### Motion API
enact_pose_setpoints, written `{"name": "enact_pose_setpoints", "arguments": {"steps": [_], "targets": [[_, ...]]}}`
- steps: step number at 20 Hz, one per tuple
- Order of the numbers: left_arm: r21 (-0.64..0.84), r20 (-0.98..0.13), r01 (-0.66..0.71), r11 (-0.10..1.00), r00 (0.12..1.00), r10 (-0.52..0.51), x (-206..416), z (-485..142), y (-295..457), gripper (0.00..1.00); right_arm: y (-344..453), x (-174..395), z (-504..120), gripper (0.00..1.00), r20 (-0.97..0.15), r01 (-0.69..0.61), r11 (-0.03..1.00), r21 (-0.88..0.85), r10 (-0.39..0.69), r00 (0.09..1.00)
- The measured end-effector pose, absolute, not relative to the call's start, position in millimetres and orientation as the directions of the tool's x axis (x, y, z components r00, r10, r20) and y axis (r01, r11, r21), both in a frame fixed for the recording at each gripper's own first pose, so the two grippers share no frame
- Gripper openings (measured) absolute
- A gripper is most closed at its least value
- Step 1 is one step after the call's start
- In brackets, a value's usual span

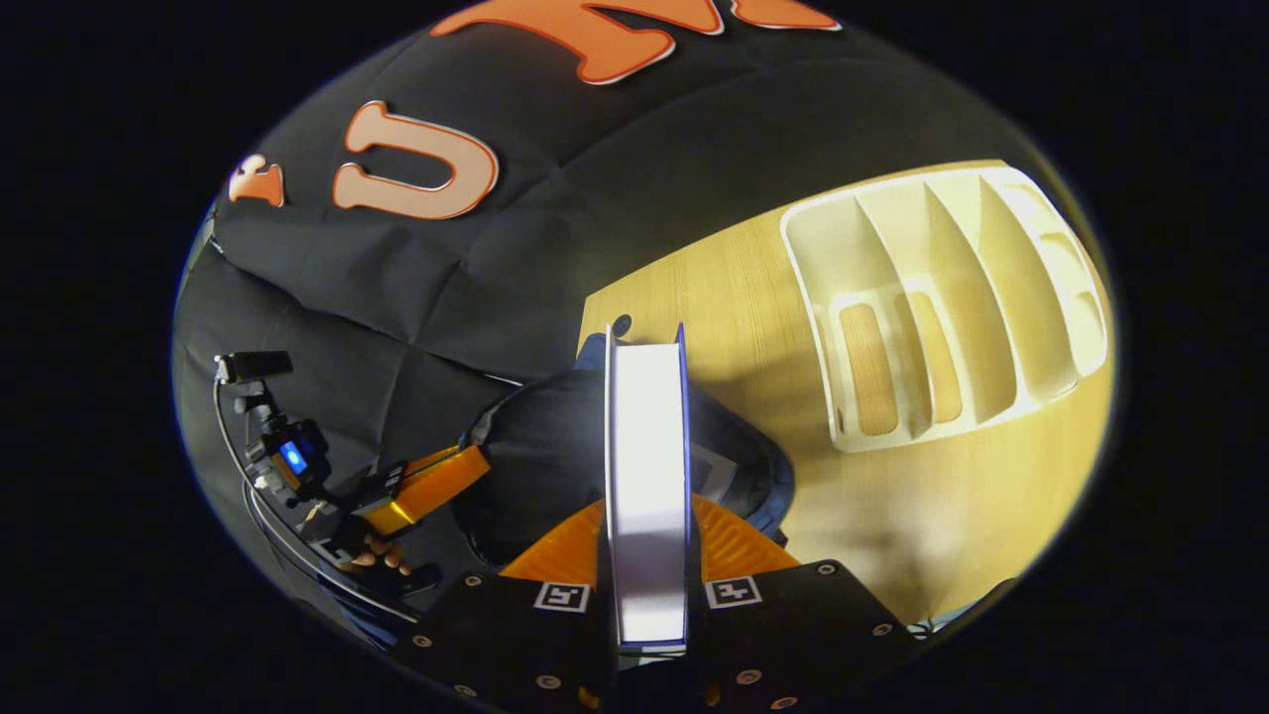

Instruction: Open the schoolbag, grab two books from the bookshelf and put them into the schoolbag.

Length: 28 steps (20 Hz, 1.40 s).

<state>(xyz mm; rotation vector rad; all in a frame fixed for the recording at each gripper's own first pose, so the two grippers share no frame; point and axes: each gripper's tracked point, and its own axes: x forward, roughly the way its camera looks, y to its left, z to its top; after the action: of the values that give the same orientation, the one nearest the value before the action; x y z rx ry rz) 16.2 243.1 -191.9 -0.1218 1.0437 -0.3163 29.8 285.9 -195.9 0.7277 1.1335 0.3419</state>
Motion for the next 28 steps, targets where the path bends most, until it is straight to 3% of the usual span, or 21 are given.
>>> {"name": "enact_pose_setpoints", "arguments": {"steps": [13, 14, 15, 18, 19, 20, 23, 24, 25, 26, 27, 28], "targets": [[-0.242, -0.824, 0.286, 0.927, 0.444, -0.352, 12, -188, 217, 0.0, 391, 51, -277, 0.27, -0.621, 0.239, 0.592, 0.77, 0.609, 0.493], [-0.246, -0.823, 0.291, 0.925, 0.441, -0.358, 10, -188, 215, 0.0, 395, 52, -279, 0.17, -0.607, 0.241, 0.575, 0.782, 0.611, 0.509], [-0.25, -0.821, 0.299, 0.921, 0.439, -0.365, 10, -189, 212, 0.01, 404, 52, -284, 0.28, -0.598, 0.234, 0.568, 0.789, 0.625, 0.502], [-0.254, -0.824, 0.317, 0.914, 0.424, -0.376, 6, -194, 205, 0.0, 426, 53, -301, 0.3, -0.58, 0.252, 0.532, 0.809, 0.65, 0.492], [-0.257, -0.826, 0.321, 0.912, 0.417, -0.38, 5, -196, 203, 0.0, 434, 52, -307, 0.42, -0.585, 0.267, 0.525, 0.808, 0.658, 0.474], [-0.254, -0.828, 0.321, 0.912, 0.416, -0.377, 4, -197, 204, 0.01, 439, 48, -314, 0.33, -0.601, 0.281, 0.535, 0.797, 0.657, 0.454], [-0.244, -0.827, 0.303, 0.921, 0.431, -0.361, 9, -197, 213, 0.0, 432, 47, -315, 0.47, -0.648, 0.262, 0.6, 0.756, 0.628, 0.431], [-0.243, -0.827, 0.287, 0.927, 0.438, -0.352, 10, -197, 218, 0.0, 424, 46, -314, 0.47, -0.669, 0.245, 0.633, 0.734, 0.613, 0.42], [-0.248, -0.827, 0.276, 0.928, 0.439, -0.352, 10, -197, 219, 0.0, 420, 44, -315, 0.66, -0.691, 0.214, 0.673, 0.708, 0.597, 0.408], [-0.245, -0.827, 0.268, 0.932, 0.444, -0.345, 10, -198, 220, 0.0, 408, 41, -310, 0.5, -0.705, 0.192, 0.701, 0.687, 0.579, 0.409], [-0.25, -0.828, 0.261, 0.932, 0.441, -0.346, 9, -199, 221, 0.0, 405, 41, -308, 0.79, -0.707, 0.164, 0.717, 0.678, 0.575, 0.412], [-0.254, -0.825, 0.253, 0.933, 0.447, -0.346, 10, -200, 221, 0.0, 397, 40, -301, 0.51, -0.712, 0.15, 0.73, 0.666, 0.563, 0.419]]}}
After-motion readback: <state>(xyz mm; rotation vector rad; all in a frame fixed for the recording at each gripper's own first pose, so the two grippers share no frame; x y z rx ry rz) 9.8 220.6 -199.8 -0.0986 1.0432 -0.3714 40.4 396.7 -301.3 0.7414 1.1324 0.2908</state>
